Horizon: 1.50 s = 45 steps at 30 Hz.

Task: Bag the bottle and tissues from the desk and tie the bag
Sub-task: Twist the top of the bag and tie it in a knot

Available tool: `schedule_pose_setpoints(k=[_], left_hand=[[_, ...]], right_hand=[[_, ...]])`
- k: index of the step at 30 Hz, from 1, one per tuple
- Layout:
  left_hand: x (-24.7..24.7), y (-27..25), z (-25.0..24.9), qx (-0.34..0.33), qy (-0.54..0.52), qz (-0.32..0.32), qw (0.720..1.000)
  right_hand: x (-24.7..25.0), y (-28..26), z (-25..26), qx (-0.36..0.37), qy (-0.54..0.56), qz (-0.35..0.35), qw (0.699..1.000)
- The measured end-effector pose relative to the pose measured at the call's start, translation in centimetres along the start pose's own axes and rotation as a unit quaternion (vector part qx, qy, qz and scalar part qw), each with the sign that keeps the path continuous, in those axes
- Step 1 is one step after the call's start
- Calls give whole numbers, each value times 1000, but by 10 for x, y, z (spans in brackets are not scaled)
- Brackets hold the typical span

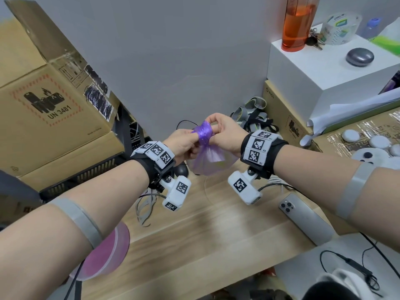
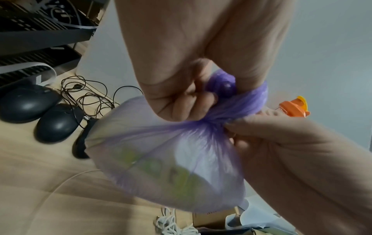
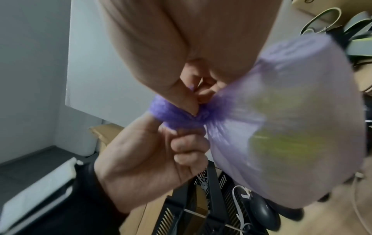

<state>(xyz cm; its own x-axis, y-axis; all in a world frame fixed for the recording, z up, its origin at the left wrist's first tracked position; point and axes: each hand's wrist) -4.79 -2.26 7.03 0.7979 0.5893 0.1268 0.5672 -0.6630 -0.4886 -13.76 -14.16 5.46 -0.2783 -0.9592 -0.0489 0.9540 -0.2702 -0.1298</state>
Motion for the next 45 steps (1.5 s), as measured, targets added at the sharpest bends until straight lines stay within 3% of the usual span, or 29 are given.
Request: schedule_pose_setpoints(k=[5, 12, 14, 18, 20, 23, 26, 31, 37, 40, 45], left_hand=[[4, 0, -9, 33, 17, -8, 999], [1, -8, -9, 67, 6, 88, 994], [3, -9, -10, 52, 18, 90, 994], [12, -11, -14, 57, 66, 80, 993], [14, -14, -14, 60, 133, 84, 986], [5, -14, -14, 40, 169, 77, 982], [1, -14, -18, 25, 177, 27, 984], [-2, -16, -19, -5, 209, -18, 978], [9, -16, -12, 6, 161, -34, 986], [13, -20, -11, -2, 146, -27, 989], [24, -35, -8, -25, 172, -12, 985]], right_hand=[[2, 3, -7, 34, -36, -123, 991], [12, 5, -11, 55, -146, -101, 983], [14, 4, -10, 55, -174, -73, 980], [21, -1, -6, 19, -100, 75, 992], [19, -4, -2, 17, -136, 122, 983], [13, -3, -2, 67, -254, 86, 961], [14, -1, -8, 96, -332, 70, 936], [17, -13, -28, 67, -421, 69, 902], [10, -19, -49, 1, -491, 107, 864], [6, -19, -51, -15, -495, 140, 857], [-8, -10, -44, -40, -427, 206, 879]])
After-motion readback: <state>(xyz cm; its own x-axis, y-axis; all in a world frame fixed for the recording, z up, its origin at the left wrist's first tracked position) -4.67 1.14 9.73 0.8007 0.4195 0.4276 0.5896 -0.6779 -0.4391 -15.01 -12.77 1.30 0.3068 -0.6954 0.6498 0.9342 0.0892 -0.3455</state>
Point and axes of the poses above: each hand's wrist, its own y-axis towards the middle knuckle, its own x-axis out of the back of the hand, z = x × y, and after that the axes turned 4 degrees about z, right-handed
